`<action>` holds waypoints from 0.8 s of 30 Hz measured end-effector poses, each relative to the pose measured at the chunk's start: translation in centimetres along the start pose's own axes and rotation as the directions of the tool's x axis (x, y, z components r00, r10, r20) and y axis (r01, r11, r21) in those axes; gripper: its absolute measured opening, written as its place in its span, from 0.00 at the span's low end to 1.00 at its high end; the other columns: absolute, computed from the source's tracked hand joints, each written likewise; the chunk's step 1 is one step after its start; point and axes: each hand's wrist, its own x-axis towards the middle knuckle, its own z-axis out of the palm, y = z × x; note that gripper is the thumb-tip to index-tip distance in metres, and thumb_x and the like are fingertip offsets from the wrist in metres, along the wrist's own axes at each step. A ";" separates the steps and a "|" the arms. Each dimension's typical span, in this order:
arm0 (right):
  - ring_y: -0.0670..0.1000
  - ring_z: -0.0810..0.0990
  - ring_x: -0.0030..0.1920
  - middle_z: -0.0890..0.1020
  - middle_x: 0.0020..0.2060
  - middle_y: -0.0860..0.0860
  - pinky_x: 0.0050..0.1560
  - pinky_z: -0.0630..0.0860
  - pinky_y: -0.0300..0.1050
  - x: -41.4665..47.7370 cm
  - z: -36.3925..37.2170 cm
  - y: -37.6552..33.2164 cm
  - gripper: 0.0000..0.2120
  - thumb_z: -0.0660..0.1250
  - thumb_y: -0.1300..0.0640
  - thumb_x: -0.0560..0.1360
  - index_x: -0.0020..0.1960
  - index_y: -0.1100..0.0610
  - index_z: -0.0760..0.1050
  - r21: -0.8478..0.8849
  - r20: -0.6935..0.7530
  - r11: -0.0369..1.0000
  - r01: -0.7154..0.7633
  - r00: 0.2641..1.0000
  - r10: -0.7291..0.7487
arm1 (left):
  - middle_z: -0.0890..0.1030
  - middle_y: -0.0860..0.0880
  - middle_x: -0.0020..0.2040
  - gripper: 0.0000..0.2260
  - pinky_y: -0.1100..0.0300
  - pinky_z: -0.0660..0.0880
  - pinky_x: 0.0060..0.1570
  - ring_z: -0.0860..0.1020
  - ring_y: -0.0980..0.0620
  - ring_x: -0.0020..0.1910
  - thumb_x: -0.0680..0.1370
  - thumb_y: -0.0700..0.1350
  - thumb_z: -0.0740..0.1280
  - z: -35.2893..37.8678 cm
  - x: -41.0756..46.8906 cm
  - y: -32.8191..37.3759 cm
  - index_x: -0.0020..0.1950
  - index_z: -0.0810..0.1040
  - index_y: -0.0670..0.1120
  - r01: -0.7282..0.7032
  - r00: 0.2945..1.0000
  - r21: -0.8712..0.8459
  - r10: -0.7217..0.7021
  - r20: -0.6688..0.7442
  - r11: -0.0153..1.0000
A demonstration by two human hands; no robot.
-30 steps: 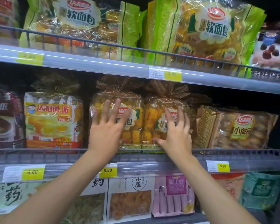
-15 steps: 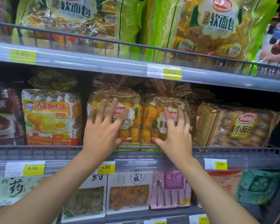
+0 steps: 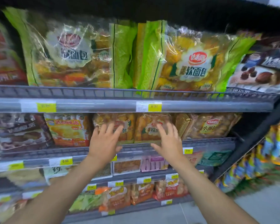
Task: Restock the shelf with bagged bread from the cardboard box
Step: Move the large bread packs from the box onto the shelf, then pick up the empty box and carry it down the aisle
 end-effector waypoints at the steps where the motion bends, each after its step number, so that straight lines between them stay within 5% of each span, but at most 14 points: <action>1: 0.60 0.46 0.81 0.47 0.82 0.53 0.73 0.64 0.67 -0.7 -1.3 0.0 0.40 0.68 0.38 0.77 0.82 0.42 0.49 -0.009 0.063 1.000 -0.003 0.998 0.004 | 0.70 0.42 0.72 0.43 0.39 0.70 0.64 0.70 0.37 0.68 0.68 0.65 0.76 -1.5 -0.5 0.0 0.78 0.62 0.53 -0.026 0.999 -0.001 0.026 0.043 1.000; 5: 0.58 0.45 0.82 0.42 0.82 0.50 0.70 0.68 0.66 -4.8 -7.0 -0.2 0.42 0.67 0.41 0.79 0.82 0.42 0.43 -0.095 0.223 0.995 -0.037 0.973 0.057 | 0.47 0.45 0.84 0.42 0.40 0.57 0.76 0.52 0.40 0.81 0.76 0.64 0.68 -6.9 -2.6 0.3 0.83 0.49 0.56 -0.141 0.972 -0.077 0.153 0.176 0.987; 9: 0.59 0.50 0.81 0.48 0.82 0.51 0.73 0.63 0.69 -9.4 -12.1 0.7 0.41 0.66 0.37 0.78 0.82 0.42 0.47 -0.145 0.199 0.983 -0.111 0.970 0.139 | 0.60 0.45 0.81 0.39 0.40 0.70 0.69 0.65 0.39 0.78 0.68 0.62 0.77 -11.4 -4.4 1.4 0.77 0.69 0.54 -0.238 0.962 -0.175 0.257 0.096 0.955; 17: 0.58 0.50 0.81 0.47 0.82 0.49 0.73 0.61 0.69 -18.7 -17.6 7.8 0.42 0.64 0.35 0.76 0.82 0.39 0.45 -0.139 0.139 0.919 -0.369 0.912 0.387 | 0.53 0.45 0.83 0.39 0.41 0.62 0.75 0.55 0.40 0.81 0.74 0.60 0.72 -15.2 -5.5 10.3 0.81 0.59 0.54 -0.440 0.891 -0.248 0.453 -0.003 0.863; 24: 0.56 0.47 0.82 0.42 0.82 0.49 0.74 0.59 0.68 -28.2 -18.3 18.0 0.46 0.68 0.36 0.75 0.81 0.39 0.42 -0.117 0.190 0.765 -0.633 0.742 0.643 | 0.59 0.44 0.82 0.40 0.39 0.65 0.73 0.59 0.39 0.80 0.72 0.58 0.75 -13.7 -6.2 23.9 0.80 0.64 0.53 -0.581 0.781 -0.327 0.624 0.036 0.745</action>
